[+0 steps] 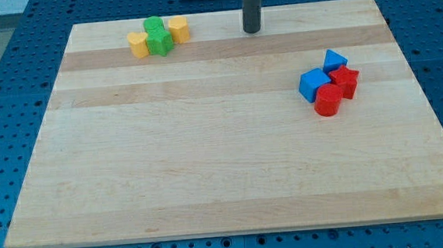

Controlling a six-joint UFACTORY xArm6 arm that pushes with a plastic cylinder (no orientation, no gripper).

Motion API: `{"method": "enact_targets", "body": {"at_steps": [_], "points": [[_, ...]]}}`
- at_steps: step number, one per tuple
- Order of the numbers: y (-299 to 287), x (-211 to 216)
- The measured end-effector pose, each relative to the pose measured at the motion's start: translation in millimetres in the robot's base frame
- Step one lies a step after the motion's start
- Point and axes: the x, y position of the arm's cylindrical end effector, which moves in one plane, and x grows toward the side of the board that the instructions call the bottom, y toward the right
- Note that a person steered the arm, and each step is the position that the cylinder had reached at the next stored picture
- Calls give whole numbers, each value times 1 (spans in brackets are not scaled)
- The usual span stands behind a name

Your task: Move the blue triangle to the center of the board

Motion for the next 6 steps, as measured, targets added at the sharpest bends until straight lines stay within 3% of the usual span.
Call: {"method": "enact_targets", "body": {"at_steps": [1,2,3,4,6], "points": [[44,-2],[129,22],[199,77],[140,124],[-56,140]]}}
